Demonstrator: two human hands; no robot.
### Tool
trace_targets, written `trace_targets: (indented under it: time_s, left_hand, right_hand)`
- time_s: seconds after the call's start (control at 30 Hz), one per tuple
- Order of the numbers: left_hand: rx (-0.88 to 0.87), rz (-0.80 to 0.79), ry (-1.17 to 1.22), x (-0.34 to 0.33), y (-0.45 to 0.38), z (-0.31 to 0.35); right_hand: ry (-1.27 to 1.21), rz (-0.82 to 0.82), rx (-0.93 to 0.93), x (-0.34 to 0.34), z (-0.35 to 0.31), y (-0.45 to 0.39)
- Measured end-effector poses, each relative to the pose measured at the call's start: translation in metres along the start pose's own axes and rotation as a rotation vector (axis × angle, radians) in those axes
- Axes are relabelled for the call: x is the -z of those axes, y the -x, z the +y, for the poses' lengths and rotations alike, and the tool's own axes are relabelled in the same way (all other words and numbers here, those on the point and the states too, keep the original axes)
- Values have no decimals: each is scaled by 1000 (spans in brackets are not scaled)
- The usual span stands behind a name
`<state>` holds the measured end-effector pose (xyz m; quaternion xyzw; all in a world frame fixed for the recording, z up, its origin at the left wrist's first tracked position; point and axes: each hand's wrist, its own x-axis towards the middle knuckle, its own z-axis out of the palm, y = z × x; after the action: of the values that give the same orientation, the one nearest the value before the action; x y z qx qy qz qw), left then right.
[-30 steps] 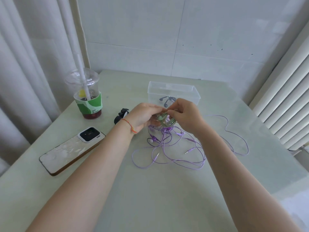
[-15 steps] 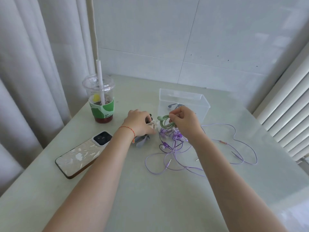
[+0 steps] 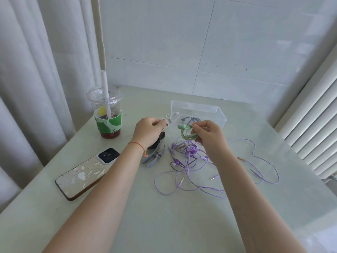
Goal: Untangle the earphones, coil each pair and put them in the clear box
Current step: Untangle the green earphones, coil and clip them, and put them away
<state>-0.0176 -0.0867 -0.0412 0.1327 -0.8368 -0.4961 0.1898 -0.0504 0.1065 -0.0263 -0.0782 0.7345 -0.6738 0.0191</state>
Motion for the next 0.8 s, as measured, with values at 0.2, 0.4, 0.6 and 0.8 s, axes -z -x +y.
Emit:
trace_targets:
  time_s: [0.2, 0.4, 0.6, 0.8]
  left_hand:
    - [35, -58, -64, 0, 1, -4]
    - [-88, -100, -593, -4, -1, -16]
    - [-77, -126, -638, -7, -2, -18]
    - [-25, -57, -433, -7, 2, -14]
  right_hand:
    - [-21, -30, -26, -3, 5, -1]
    - [-12, -64, -32, -6, 7, -1]
    - [7, -81, -24, -8, 7, 1]
    - [-4, -86, -21, -8, 6, 1]
